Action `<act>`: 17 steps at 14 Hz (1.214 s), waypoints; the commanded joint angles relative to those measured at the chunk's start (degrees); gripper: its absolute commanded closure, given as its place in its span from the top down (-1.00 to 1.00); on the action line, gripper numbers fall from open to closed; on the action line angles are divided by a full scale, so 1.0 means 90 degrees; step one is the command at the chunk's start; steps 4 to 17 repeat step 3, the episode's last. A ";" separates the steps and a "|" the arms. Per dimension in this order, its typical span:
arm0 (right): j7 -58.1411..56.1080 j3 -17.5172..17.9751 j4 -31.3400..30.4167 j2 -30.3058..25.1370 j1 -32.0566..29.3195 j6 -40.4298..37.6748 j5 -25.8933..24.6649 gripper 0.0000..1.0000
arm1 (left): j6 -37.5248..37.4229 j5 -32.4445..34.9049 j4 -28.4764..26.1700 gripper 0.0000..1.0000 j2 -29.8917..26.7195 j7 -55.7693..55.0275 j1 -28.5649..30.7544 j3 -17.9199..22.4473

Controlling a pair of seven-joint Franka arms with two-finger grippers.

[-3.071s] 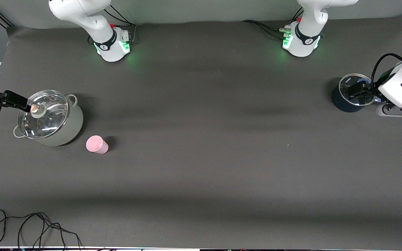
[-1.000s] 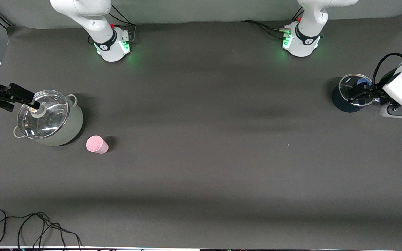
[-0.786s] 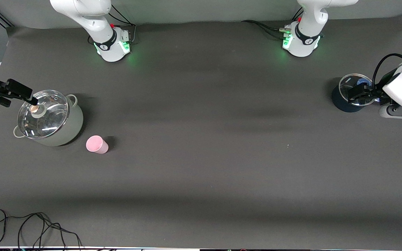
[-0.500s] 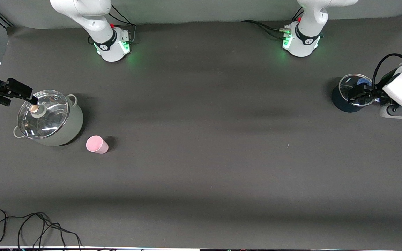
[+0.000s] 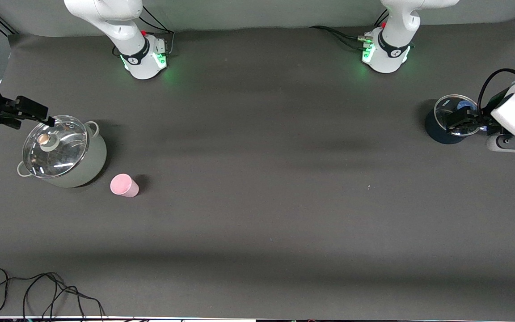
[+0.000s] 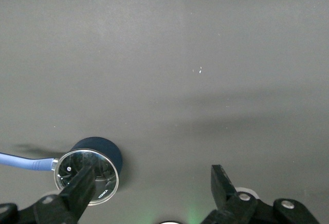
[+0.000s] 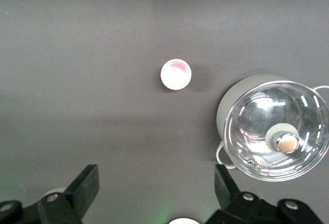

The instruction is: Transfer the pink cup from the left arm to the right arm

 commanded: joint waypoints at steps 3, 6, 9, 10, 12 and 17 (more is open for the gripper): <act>0.0070 0.0136 -0.0028 -0.0010 -0.0061 -0.0066 -0.0086 0.99 | -0.0001 -0.0021 0.0131 1.00 0.0061 0.0045 -0.0098 0.0082; 0.0070 0.0136 -0.0028 -0.0010 -0.0061 -0.0066 -0.0086 0.99 | -0.0001 -0.0021 0.0131 1.00 0.0061 0.0045 -0.0098 0.0082; 0.0070 0.0136 -0.0028 -0.0010 -0.0061 -0.0066 -0.0086 0.99 | -0.0001 -0.0021 0.0131 1.00 0.0061 0.0045 -0.0098 0.0082; 0.0070 0.0136 -0.0028 -0.0010 -0.0061 -0.0066 -0.0086 0.99 | -0.0001 -0.0021 0.0131 1.00 0.0061 0.0045 -0.0098 0.0082; 0.0070 0.0136 -0.0028 -0.0010 -0.0061 -0.0066 -0.0086 0.99 | -0.0001 -0.0021 0.0131 1.00 0.0061 0.0045 -0.0098 0.0082; 0.0070 0.0136 -0.0028 -0.0010 -0.0061 -0.0066 -0.0086 0.99 | -0.0001 -0.0021 0.0131 1.00 0.0061 0.0045 -0.0098 0.0082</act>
